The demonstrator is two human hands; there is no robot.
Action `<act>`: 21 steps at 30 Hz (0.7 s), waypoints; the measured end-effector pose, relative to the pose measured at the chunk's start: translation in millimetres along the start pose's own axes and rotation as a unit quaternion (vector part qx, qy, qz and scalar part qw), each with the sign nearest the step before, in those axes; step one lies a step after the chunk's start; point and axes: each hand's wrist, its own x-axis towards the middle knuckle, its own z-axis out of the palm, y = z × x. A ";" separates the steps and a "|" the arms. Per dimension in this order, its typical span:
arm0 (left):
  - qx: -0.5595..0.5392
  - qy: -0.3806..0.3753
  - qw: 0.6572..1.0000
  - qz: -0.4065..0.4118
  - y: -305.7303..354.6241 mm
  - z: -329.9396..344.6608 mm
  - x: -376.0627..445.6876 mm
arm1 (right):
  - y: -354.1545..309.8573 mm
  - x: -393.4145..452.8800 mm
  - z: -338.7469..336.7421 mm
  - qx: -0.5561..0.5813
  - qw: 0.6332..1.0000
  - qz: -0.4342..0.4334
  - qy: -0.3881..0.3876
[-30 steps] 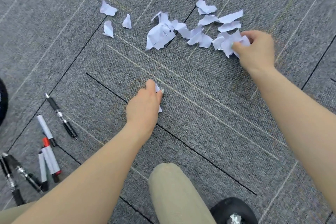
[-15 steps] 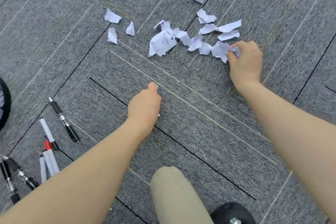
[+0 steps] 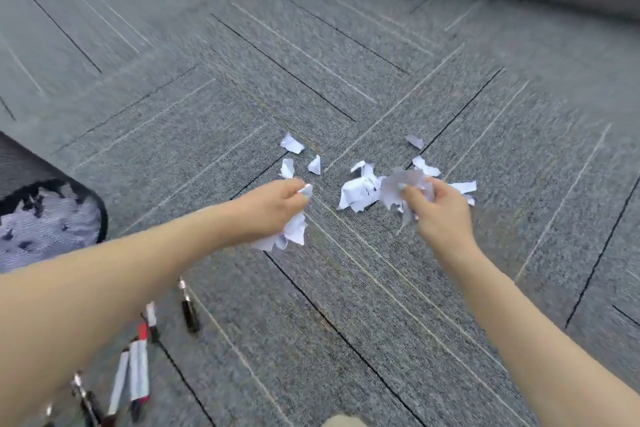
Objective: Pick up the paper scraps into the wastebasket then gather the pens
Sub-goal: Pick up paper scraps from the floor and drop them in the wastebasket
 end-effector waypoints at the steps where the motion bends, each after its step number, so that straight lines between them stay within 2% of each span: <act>1: -0.026 0.008 1.000 0.010 5.1 -17.7 -8.7 | -22.8 -5.1 13.5 0.044 0.999 -0.012 -0.022; 4: -0.109 0.027 0.993 0.038 13.4 -68.7 -45.7 | -94.1 -21.5 56.0 0.105 0.988 -0.080 -0.080; 7: -0.176 0.082 0.978 0.075 4.2 -114.1 -87.6 | -160.9 -41.3 101.4 0.135 0.970 -0.129 -0.156; 10: -0.226 0.169 0.955 0.093 -19.3 -156.7 -129.3 | -219.0 -62.2 146.3 0.103 0.947 -0.181 -0.243; 12: -0.243 0.250 0.933 0.086 -40.1 -181.9 -158.2 | -253.7 -75.2 177.7 0.069 0.934 -0.221 -0.273; 14: -0.194 0.348 0.914 0.078 -64.2 -202.4 -187.7 | -284.3 -91.4 210.8 0.060 0.915 -0.260 -0.302; 17: 0.043 0.464 0.884 0.022 -109.1 -218.2 -227.4 | -311.9 -125.9 263.7 0.012 0.869 -0.347 -0.352; 19: 0.150 0.458 0.874 -0.061 -140.1 -217.5 -244.5 | -306.7 -143.6 297.3 -0.093 0.836 -0.424 -0.335; 21: 0.198 0.413 0.877 -0.144 -168.6 -210.0 -249.7 | -289.6 -150.4 326.9 -0.203 0.795 -0.493 -0.290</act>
